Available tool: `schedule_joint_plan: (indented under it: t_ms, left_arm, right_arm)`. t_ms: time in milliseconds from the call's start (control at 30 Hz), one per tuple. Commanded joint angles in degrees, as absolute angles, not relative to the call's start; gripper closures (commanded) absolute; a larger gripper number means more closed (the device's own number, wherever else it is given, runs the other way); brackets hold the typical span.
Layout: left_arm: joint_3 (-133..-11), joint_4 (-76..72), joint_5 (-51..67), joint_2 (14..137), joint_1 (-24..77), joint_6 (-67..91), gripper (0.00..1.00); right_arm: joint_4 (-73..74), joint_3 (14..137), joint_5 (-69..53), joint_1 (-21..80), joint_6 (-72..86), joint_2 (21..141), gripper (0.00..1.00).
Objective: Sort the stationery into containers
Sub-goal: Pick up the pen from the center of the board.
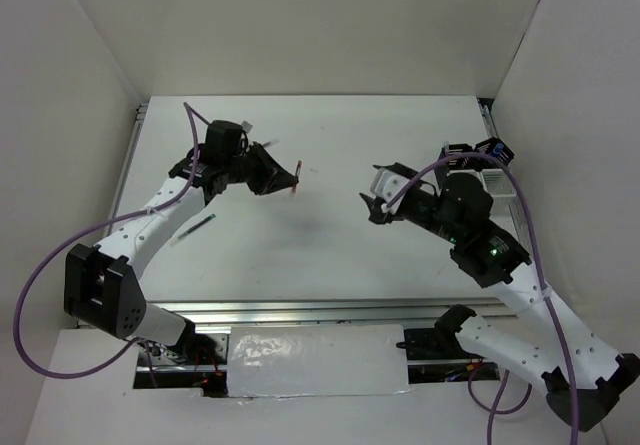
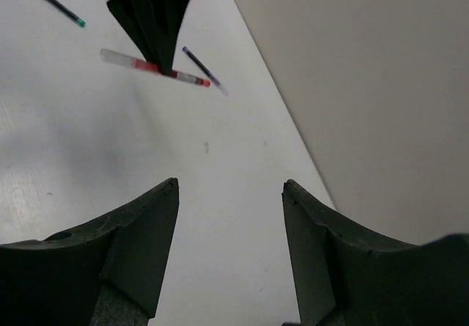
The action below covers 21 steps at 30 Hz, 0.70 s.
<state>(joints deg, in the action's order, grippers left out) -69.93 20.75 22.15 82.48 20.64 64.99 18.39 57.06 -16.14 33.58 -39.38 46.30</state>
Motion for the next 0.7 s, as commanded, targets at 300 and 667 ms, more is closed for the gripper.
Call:
schedule_joint_plan:
  t_ms: [300, 667]
  left_arm:
    - [-66.6, 16.3, 32.2, 82.0, 25.4, 75.1, 1.0]
    - [-69.4, 16.9, 33.7, 85.3, 28.3, 76.5, 1.0]
  right_arm:
    - [-1.9, 45.0, -11.0, 54.0, -62.3, 54.4, 0.38]
    - [-2.6, 47.5, -10.3, 55.3, -62.7, 60.4, 0.41]
